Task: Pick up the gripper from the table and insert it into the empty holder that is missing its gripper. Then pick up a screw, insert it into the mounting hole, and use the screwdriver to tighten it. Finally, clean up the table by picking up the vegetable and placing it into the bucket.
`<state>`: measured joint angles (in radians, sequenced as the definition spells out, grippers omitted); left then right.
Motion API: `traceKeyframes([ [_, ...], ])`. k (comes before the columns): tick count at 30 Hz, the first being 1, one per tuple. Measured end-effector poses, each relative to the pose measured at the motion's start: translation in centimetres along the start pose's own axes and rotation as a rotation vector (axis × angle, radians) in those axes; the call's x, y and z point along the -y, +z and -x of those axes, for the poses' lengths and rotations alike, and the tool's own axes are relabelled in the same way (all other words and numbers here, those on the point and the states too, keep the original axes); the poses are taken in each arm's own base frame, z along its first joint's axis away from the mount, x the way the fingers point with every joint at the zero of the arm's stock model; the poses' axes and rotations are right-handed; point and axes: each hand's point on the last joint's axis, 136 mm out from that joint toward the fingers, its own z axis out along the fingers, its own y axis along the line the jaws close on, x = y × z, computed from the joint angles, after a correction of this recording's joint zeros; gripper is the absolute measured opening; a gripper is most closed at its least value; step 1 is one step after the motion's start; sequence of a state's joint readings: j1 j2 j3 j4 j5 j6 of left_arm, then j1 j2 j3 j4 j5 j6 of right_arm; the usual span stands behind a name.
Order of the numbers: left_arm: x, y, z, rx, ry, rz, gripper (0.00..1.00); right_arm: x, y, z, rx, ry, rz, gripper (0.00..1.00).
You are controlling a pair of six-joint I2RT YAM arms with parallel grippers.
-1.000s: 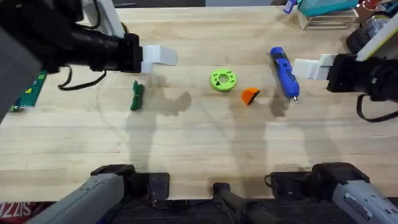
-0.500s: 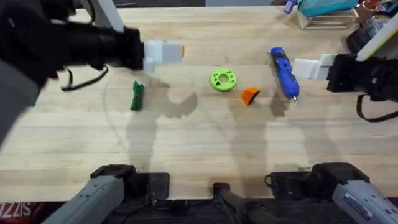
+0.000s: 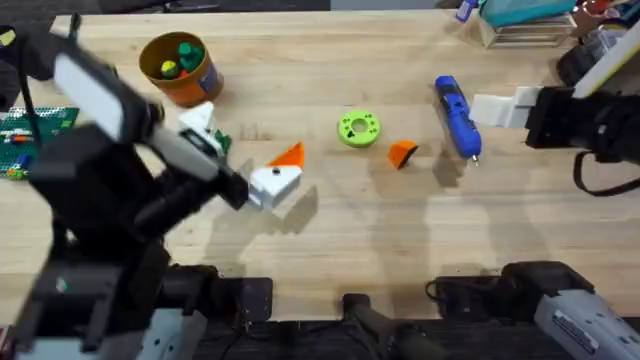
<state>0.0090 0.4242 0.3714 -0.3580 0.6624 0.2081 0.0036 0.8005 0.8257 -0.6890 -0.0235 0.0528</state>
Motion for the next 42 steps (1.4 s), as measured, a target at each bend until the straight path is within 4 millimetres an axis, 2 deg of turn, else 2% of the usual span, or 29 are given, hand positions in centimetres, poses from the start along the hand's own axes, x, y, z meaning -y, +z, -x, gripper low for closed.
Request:
traceKeyframes([
  [6, 1.2, -0.6, -2.5, 0.076, 0.062, 0.006, 0.985, 0.0, 0.0, 0.0, 0.000, 0.000, 0.000, 0.994],
  [10, 2.0, -0.5, -3.5, 0.116, 0.092, -0.023, 0.985, 0.0, 0.0, 0.0, 0.000, 0.000, 0.000, 0.994],
  [21, 3.7, -0.2, -2.6, 0.261, 0.219, -0.122, 0.986, 0.0, 0.0, 0.0, 0.000, 0.000, 0.000, 0.993],
  [25, 5.8, -0.3, -2.8, 0.271, 0.236, -0.234, 0.986, 0.0, 0.0, 0.0, 0.000, 0.000, 0.000, 0.994],
  [26, 7.1, -0.4, -3.0, 0.273, 0.243, -0.305, 0.986, 0.0, 0.0, 0.0, 0.000, 0.000, 0.000, 0.994],
  [28, 7.7, -0.5, -3.1, 0.273, 0.239, -0.337, 0.985, 0.0, 0.0, 0.0, 0.000, 0.000, 0.000, 0.994],
  [35, 7.9, -0.6, -3.1, 0.249, 0.107, -0.366, 0.986, 0.0, 0.0, 0.0, 0.000, 0.000, 0.000, 0.994],
  [42, 7.9, -0.6, -3.1, 0.242, 0.068, -0.371, 0.986, 0.0, 0.0, 0.0, 0.000, 0.000, 0.000, 0.994],
])
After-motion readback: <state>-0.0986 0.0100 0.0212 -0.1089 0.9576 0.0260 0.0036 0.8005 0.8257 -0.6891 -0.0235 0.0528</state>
